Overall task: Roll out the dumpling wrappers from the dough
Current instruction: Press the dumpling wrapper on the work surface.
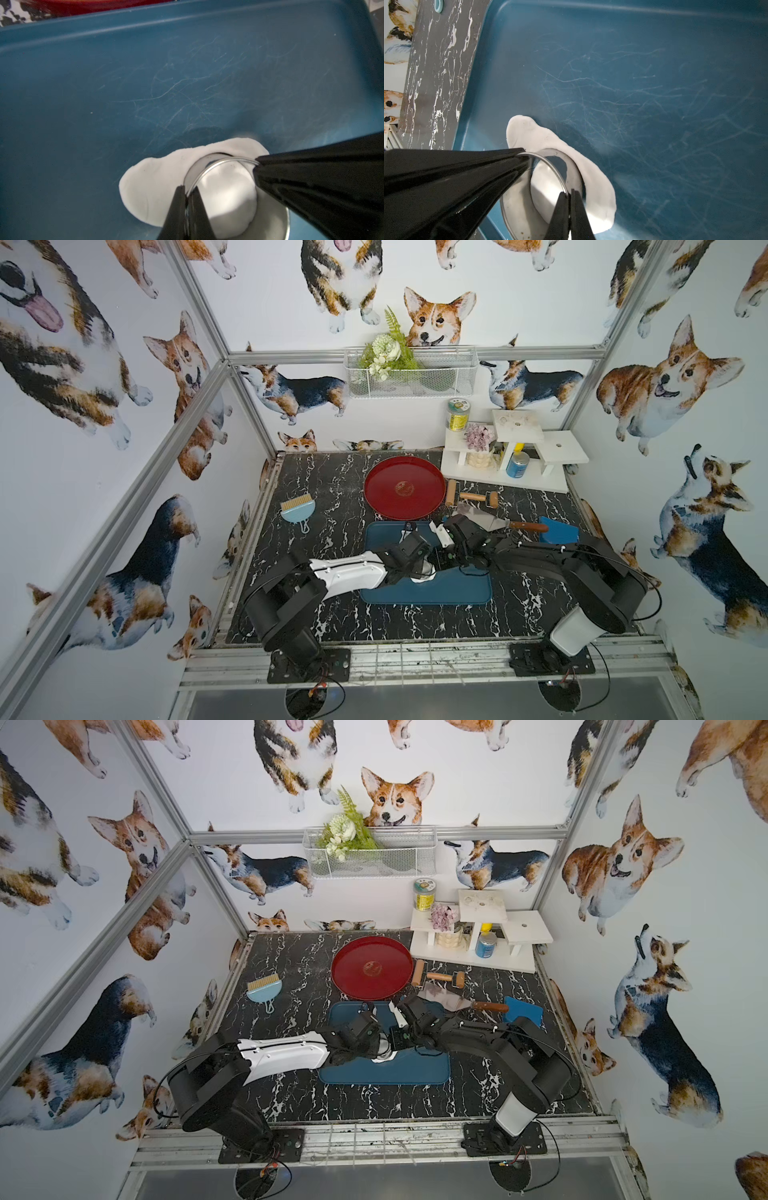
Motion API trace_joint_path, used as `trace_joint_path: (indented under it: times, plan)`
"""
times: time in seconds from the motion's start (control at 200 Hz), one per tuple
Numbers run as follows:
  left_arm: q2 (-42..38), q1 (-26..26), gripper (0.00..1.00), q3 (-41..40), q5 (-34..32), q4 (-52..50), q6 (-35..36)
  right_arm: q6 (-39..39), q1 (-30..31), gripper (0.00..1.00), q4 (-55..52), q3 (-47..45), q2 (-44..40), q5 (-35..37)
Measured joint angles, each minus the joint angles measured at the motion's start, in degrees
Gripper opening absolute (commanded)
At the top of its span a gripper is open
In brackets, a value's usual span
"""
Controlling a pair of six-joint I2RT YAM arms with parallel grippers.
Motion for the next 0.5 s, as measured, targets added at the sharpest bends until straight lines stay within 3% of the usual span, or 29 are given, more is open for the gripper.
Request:
trace_joint_path:
  times: [0.335, 0.5]
  plan:
    - [1.8, -3.5, 0.00, 2.9, -1.6, -1.0, -0.5, -1.9, -4.6, 0.00, 0.4, -4.3, -4.1, -3.6]
    - [1.2, -3.4, 0.00, 2.0, -1.5, -0.1, -1.5, -2.0, -4.1, 0.00, 0.3, -3.9, -3.5, -4.0]
